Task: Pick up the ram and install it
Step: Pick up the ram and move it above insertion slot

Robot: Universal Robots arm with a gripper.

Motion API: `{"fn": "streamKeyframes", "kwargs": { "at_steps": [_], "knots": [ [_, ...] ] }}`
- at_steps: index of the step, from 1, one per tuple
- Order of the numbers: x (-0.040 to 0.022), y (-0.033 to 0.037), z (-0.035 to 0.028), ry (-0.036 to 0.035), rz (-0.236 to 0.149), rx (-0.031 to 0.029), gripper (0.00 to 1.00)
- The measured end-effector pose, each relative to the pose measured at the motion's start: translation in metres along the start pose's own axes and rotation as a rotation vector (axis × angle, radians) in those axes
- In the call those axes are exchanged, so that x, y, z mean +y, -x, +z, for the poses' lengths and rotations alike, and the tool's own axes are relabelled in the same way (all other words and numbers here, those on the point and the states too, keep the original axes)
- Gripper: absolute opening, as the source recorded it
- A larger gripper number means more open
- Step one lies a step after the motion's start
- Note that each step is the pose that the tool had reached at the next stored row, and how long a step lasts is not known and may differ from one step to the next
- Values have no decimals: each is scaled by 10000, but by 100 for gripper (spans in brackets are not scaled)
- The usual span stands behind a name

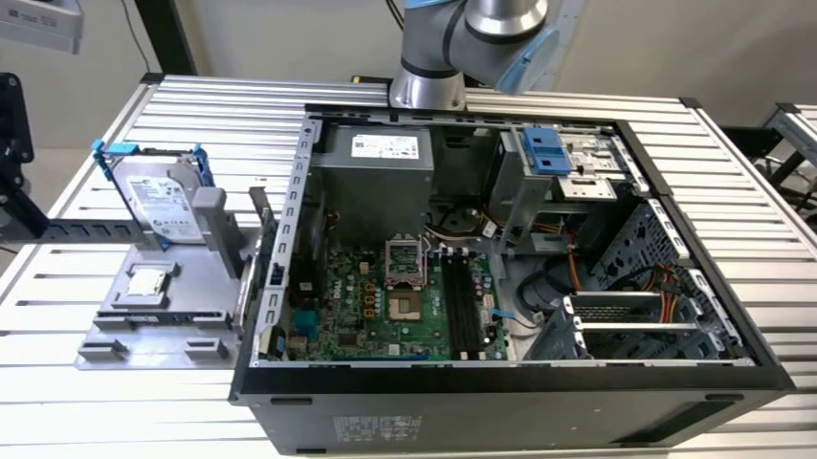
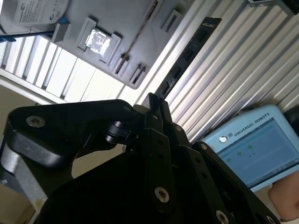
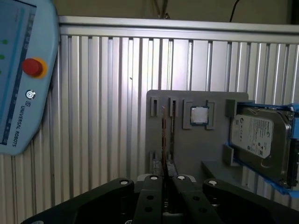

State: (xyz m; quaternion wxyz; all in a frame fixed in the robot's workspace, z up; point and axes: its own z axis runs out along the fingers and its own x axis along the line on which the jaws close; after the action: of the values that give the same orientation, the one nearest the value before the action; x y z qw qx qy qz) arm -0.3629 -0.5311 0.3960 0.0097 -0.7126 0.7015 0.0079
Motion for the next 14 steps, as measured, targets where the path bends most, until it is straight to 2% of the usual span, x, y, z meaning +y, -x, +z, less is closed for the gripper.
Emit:
{"fn": "streamKeyframes", "kwargs": {
  "at_steps": [14],
  "knots": [
    [0, 4, -144, -1, 0, -1, 0]
  ]
}}
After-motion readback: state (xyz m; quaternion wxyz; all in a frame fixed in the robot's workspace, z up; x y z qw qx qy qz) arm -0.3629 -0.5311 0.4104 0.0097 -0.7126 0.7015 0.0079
